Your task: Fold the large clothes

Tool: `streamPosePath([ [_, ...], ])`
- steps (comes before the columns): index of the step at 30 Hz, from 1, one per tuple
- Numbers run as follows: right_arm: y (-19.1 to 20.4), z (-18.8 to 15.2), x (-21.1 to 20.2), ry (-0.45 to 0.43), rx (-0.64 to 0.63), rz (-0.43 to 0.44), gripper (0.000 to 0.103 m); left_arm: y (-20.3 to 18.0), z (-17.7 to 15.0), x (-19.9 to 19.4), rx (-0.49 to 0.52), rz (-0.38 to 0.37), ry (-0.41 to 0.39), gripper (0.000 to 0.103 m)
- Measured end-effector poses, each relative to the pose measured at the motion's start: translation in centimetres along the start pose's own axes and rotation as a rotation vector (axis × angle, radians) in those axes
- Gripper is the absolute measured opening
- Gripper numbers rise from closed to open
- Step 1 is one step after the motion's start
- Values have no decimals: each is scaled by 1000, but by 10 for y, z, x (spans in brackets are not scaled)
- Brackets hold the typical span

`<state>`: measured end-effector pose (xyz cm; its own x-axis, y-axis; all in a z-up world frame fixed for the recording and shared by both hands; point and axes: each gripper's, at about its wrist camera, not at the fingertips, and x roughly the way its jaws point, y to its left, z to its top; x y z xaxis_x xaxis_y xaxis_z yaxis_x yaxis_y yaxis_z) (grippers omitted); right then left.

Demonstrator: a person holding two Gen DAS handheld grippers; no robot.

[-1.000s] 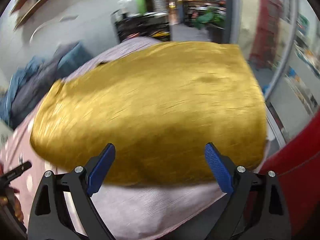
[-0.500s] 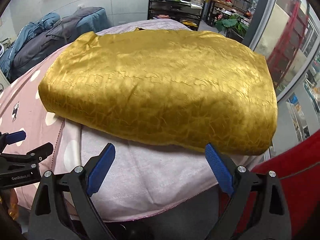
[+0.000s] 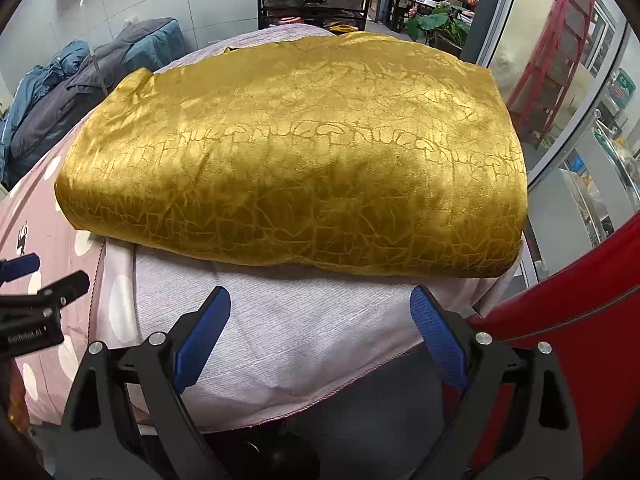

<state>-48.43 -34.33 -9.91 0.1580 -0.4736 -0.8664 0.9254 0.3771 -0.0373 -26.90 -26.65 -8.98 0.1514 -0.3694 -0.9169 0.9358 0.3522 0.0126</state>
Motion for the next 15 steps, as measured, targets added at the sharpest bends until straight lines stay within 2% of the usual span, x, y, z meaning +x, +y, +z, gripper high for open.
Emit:
streamPosePath([
  [6, -7, 2, -1, -5, 17, -14, 90, -9, 16, -2, 32, 48, -17, 97],
  [11, -8, 5, 1, -5, 24, -11, 90, -8, 9, -4, -12, 3, -40, 97],
  [15, -6, 8, 2, -5, 15, -11, 90, -7, 5, -3, -43, -1, -42, 97],
])
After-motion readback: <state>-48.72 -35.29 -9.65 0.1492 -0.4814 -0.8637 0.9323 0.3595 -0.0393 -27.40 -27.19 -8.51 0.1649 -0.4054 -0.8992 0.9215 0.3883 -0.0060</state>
